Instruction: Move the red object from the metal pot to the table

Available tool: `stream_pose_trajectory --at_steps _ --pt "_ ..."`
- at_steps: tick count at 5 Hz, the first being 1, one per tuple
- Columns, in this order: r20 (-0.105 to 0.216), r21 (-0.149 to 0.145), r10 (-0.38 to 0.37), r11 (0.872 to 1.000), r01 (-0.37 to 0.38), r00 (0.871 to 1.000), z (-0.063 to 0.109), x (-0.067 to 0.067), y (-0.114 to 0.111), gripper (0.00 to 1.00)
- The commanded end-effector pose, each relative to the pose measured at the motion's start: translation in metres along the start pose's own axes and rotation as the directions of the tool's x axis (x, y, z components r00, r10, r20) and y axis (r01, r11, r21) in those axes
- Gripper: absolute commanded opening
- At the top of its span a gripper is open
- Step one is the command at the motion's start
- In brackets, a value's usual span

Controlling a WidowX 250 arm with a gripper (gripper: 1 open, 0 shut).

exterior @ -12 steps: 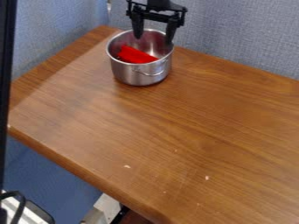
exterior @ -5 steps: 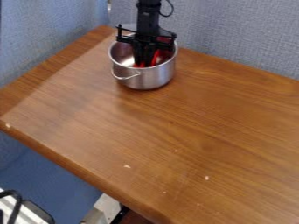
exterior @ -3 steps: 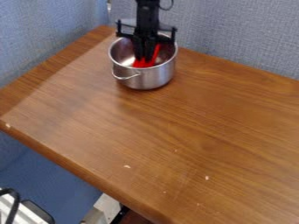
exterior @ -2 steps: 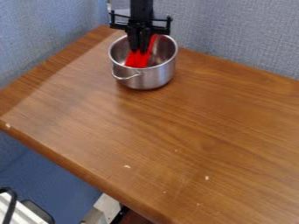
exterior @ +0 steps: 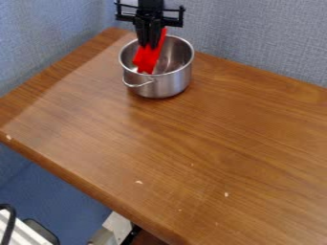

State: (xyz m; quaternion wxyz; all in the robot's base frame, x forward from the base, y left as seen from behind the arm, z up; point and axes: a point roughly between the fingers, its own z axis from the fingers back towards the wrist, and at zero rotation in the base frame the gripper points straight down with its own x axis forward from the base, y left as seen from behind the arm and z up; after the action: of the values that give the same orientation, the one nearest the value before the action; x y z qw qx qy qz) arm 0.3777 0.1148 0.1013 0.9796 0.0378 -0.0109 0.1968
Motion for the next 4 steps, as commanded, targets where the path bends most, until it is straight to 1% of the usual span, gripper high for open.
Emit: stream_pose_trajectory --at_steps 1,2,3,4 --pt "0.164 -0.029 0.046 0.999 -0.041 0.985 0.063 -0.008 -0.003 0.0" --pt "0.179 -0.057 0.099 0.994 -0.09 0.979 0.081 -0.024 -0.013 0.0" --pt "0.182 -0.08 -0.024 0.996 0.039 0.983 0.089 -0.04 -0.048 0.0" --pt "0.186 -0.084 -0.162 0.98 0.18 0.969 0.087 -0.064 -0.086 0.0"
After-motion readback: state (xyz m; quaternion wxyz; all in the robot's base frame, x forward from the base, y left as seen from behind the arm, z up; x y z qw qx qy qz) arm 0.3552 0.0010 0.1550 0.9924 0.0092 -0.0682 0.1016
